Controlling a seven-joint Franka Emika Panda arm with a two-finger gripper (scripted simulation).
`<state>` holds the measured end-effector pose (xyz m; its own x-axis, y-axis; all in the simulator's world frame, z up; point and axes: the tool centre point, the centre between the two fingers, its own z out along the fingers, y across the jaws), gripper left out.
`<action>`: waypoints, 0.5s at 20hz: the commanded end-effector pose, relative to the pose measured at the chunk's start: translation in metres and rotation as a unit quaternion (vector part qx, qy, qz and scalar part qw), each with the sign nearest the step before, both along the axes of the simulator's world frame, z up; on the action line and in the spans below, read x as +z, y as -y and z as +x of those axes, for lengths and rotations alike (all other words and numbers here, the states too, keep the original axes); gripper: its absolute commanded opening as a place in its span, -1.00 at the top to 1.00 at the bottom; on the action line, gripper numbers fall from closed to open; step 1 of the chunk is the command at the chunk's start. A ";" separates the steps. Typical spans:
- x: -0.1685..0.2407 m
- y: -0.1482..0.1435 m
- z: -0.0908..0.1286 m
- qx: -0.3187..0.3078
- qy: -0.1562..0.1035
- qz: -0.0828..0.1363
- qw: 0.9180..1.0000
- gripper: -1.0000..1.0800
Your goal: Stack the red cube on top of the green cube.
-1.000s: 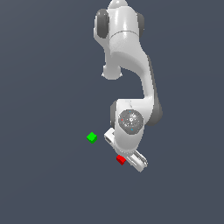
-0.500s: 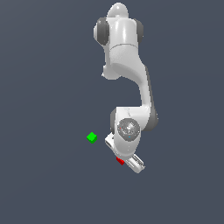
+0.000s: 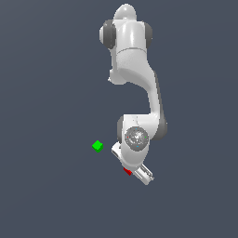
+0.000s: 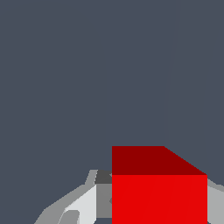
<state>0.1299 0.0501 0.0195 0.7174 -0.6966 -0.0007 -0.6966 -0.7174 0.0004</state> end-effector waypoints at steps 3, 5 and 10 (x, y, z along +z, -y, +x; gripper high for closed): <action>0.000 0.000 0.000 0.000 0.000 0.000 1.000 1.00; 0.000 0.000 0.000 0.000 0.000 0.000 1.000 1.00; 0.005 0.000 0.000 0.000 0.000 0.000 1.000 1.00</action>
<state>0.1292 0.0502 0.0211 0.7176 -0.6964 -0.0016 -0.6964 -0.7176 0.0017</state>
